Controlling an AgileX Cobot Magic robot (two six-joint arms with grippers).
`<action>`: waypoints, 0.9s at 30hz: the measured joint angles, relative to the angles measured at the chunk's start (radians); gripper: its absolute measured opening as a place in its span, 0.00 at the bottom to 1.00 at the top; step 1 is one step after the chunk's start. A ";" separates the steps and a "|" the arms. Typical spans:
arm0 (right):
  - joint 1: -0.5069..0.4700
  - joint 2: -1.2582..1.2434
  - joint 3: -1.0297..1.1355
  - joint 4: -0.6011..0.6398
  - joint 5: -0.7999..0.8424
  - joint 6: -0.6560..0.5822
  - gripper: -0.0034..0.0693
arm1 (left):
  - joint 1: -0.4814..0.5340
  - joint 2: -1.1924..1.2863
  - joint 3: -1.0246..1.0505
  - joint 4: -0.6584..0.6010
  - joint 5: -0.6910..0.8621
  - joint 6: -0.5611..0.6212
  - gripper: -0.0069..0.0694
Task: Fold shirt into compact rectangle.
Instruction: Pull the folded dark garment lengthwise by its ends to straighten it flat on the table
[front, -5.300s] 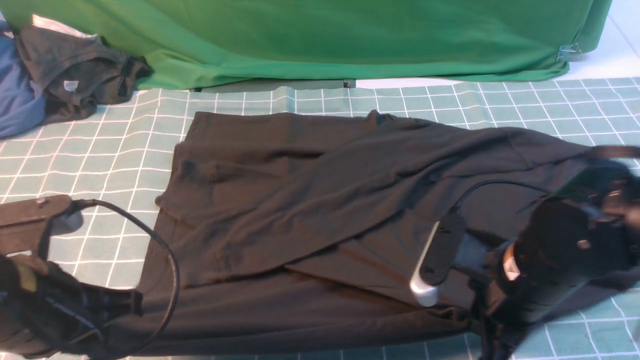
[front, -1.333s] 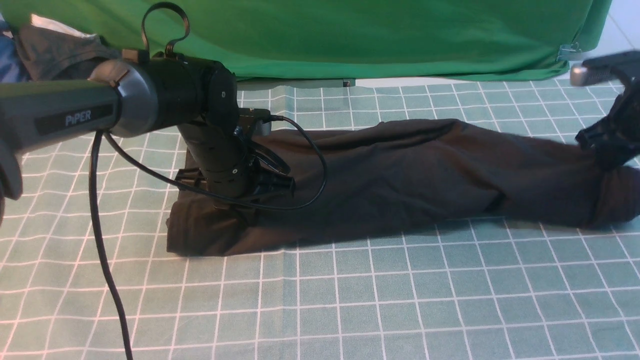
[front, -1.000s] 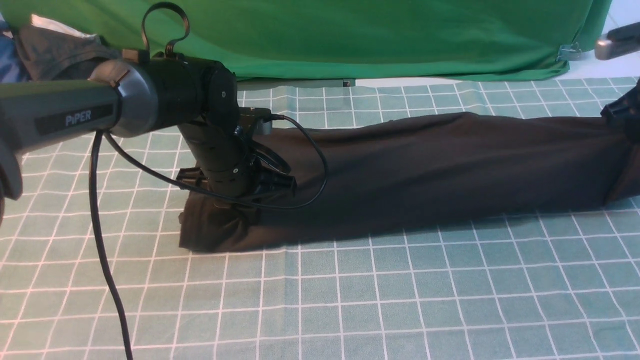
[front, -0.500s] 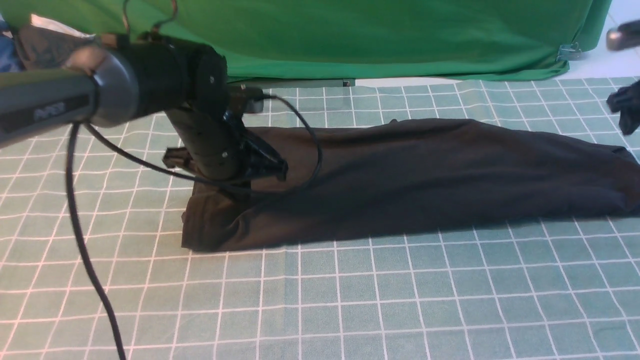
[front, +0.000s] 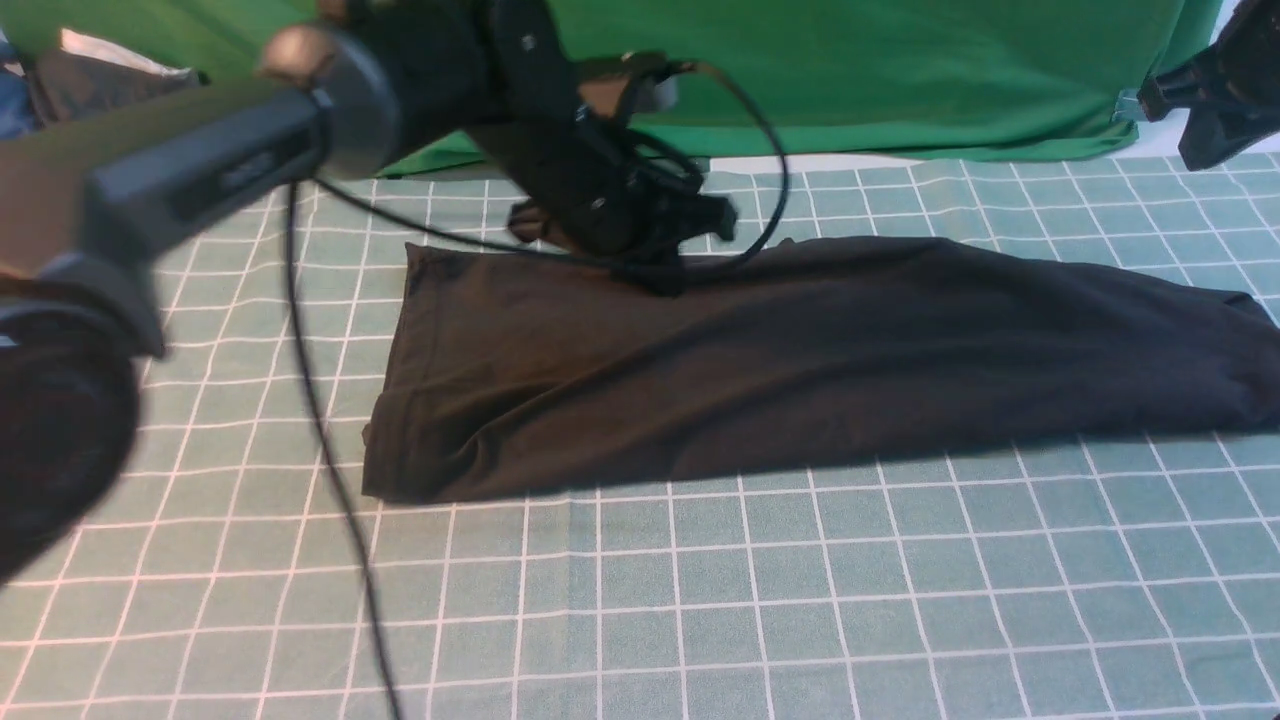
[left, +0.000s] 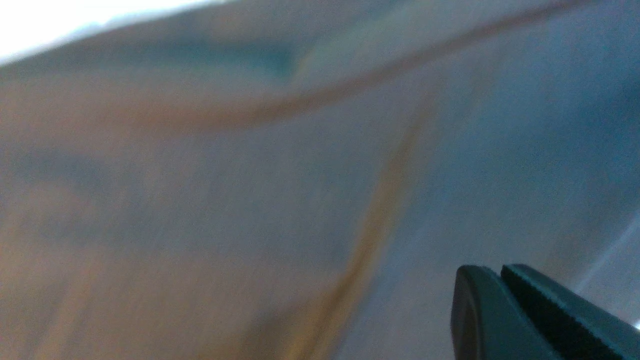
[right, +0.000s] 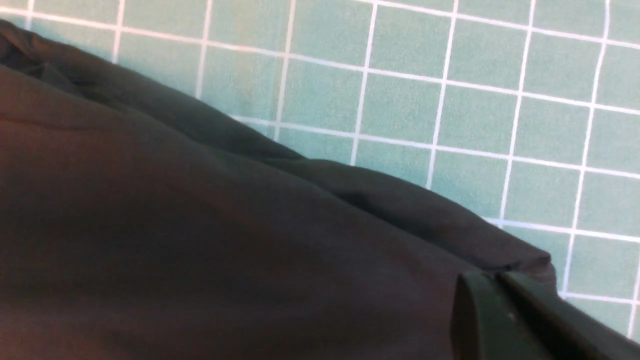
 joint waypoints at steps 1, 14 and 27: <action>0.000 0.000 0.000 0.000 0.000 0.000 0.08 | -0.003 0.015 -0.012 -0.002 0.003 0.000 0.10; 0.000 0.000 0.000 0.018 0.012 0.009 0.08 | -0.028 0.384 -0.427 -0.218 0.007 0.085 0.10; -0.012 0.000 0.000 0.077 0.022 0.014 0.09 | -0.016 0.433 -0.432 -0.192 -0.093 0.029 0.10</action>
